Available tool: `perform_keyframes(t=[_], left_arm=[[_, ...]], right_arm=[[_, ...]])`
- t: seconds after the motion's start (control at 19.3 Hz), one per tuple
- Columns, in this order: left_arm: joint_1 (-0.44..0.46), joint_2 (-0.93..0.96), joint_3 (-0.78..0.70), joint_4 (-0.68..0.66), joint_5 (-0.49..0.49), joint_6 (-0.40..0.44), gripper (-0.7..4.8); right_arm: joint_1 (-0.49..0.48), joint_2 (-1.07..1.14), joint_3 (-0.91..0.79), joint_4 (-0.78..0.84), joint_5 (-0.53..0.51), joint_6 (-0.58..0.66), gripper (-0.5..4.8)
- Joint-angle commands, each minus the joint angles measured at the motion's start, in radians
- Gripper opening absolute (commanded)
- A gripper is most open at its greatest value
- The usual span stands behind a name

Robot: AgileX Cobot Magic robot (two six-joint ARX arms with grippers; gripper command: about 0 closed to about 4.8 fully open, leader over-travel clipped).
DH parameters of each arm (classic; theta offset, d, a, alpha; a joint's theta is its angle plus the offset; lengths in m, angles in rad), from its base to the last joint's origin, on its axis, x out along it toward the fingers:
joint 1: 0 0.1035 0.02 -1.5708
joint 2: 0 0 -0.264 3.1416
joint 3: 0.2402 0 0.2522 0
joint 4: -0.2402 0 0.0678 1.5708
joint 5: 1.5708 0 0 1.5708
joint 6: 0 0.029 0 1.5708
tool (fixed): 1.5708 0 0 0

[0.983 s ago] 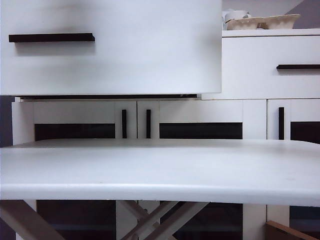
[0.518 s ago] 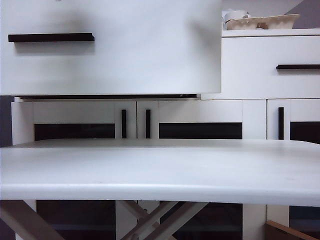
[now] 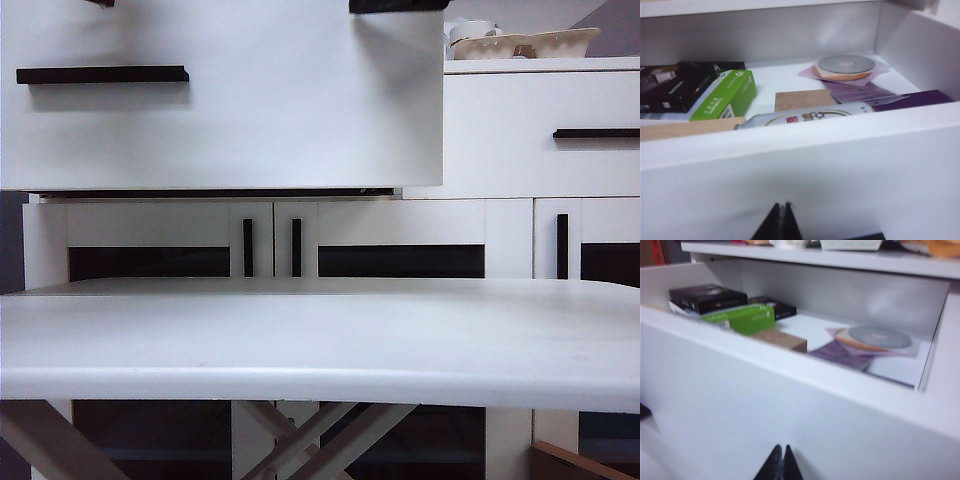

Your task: Pick up a can of beer from the white table, open the left drawer, place the beer inside the drawer, and finally close the drawer.

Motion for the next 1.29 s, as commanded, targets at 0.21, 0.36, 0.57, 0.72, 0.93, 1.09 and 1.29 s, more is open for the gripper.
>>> perform_keyframes(t=[0.21,0.36,0.57,0.72,0.93,1.09,1.29], left_arm=[[0.077,0.027,-0.001,0.050,0.086,0.001,-0.06],[0.090,0.054,-0.001,0.063,0.123,0.002,-0.06],[0.090,0.092,-0.001,0.123,0.129,0.003,-0.06],[0.090,0.117,0.002,0.151,0.131,0.004,-0.06],[0.091,0.156,0.004,0.197,0.138,0.004,-0.06],[0.105,0.186,0.007,0.241,0.148,0.004,-0.06],[0.144,0.227,0.007,0.277,0.179,0.001,-0.06]], right_arm=[[-0.021,0.011,0.005,0.032,0.026,0.003,-0.03],[-0.042,0.012,0.005,0.032,0.026,0.003,-0.03],[-0.069,0.016,0.005,0.056,0.011,0.003,-0.03],[-0.082,0.025,0.013,0.073,0.007,0.003,-0.03],[-0.087,0.052,0.053,0.074,-0.017,-0.004,-0.03],[-0.087,0.059,0.068,0.074,-0.026,-0.004,-0.03],[-0.084,0.041,0.077,0.034,-0.027,-0.004,-0.03]])
